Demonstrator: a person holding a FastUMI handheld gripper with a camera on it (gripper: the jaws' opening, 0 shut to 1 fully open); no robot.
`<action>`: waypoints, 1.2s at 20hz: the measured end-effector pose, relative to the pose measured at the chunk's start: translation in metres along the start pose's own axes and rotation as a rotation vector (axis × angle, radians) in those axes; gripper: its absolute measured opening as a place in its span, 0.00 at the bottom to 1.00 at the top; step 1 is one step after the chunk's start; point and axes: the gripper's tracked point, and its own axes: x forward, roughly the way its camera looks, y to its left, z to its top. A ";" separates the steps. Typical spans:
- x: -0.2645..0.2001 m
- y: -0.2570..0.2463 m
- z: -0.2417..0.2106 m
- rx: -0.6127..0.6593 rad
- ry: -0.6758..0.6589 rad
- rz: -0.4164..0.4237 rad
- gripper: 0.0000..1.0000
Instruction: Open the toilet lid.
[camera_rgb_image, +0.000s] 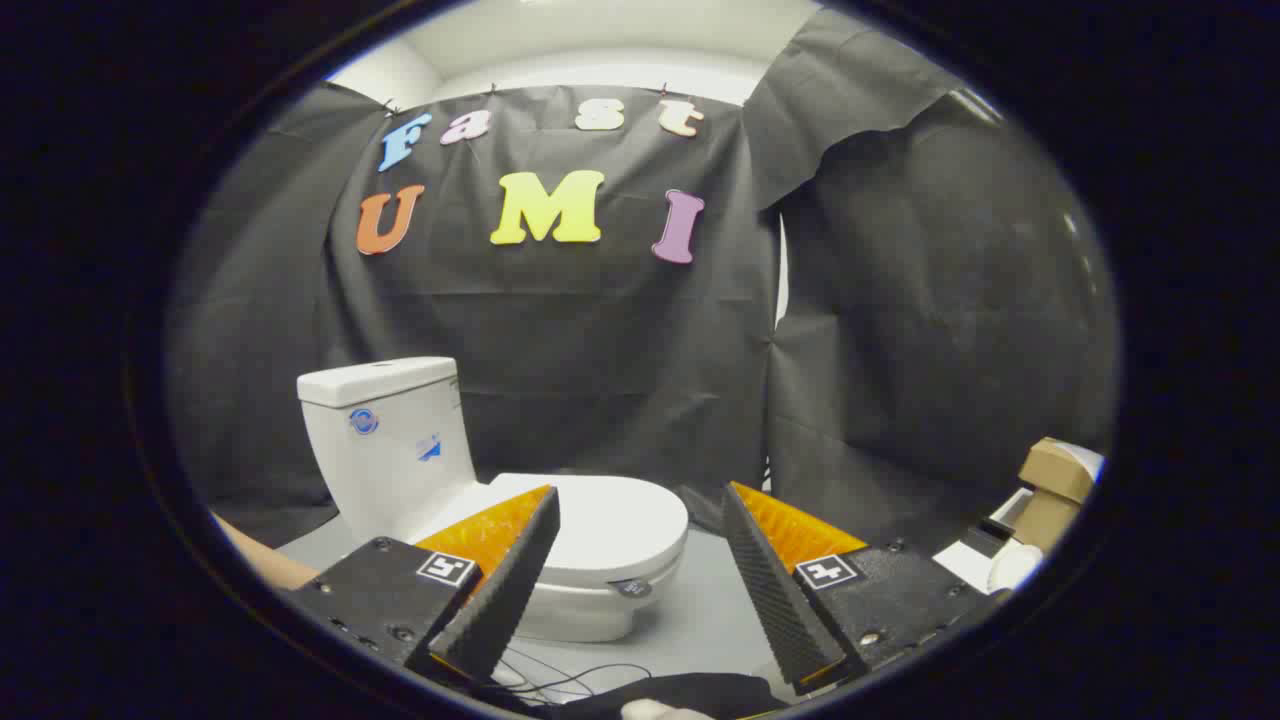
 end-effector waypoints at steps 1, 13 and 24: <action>0.000 -0.002 0.001 -0.003 -0.002 -0.004 1.00; 0.003 0.004 0.000 -0.010 -0.005 0.000 1.00; 0.057 0.006 0.016 0.018 -0.010 0.028 1.00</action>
